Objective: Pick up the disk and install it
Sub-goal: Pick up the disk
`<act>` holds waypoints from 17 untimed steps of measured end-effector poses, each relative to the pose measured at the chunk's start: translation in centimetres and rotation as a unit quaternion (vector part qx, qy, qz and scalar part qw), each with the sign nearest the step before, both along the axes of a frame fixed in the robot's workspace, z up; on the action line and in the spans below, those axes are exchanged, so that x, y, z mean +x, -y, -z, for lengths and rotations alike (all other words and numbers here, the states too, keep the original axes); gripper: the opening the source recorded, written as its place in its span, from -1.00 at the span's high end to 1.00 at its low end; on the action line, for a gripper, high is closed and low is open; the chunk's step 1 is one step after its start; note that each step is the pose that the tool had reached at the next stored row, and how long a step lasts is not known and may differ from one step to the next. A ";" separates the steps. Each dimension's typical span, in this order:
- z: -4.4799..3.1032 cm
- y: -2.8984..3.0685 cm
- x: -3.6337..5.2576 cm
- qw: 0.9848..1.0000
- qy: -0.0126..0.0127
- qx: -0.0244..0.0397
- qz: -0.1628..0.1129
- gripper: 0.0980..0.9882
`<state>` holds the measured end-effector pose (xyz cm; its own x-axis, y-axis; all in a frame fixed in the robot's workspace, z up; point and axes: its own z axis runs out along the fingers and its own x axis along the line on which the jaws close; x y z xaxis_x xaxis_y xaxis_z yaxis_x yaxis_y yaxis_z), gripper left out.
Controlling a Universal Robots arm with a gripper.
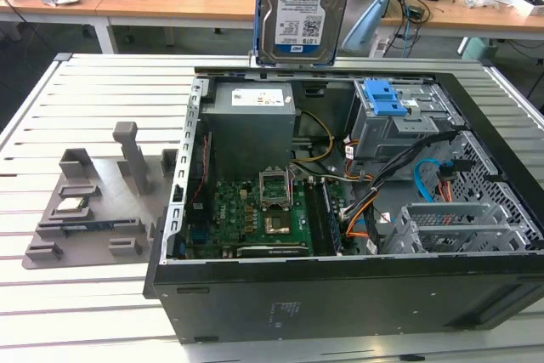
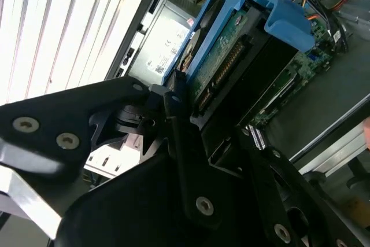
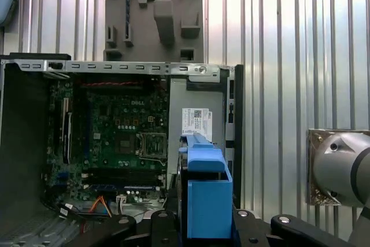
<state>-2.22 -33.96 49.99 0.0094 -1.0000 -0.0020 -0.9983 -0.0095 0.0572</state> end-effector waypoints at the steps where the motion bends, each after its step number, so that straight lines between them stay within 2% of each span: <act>1: 0.00 0.00 0.59 1.000 0.000 0.000 0.000 0.41; 2: 0.00 0.00 1.22 1.000 0.000 0.000 0.000 0.41; 5: 0.01 0.00 1.94 1.000 0.000 0.000 0.000 0.41; 11: 0.00 0.02 2.36 1.000 0.000 0.000 0.000 0.41; 13: 0.00 0.42 2.37 1.000 0.000 0.000 0.000 0.41; 17: 0.00 1.81 2.37 1.000 0.000 0.000 0.000 0.41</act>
<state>0.15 -35.77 49.98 0.0093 -1.0000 -0.0019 -0.9983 -0.0094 0.0573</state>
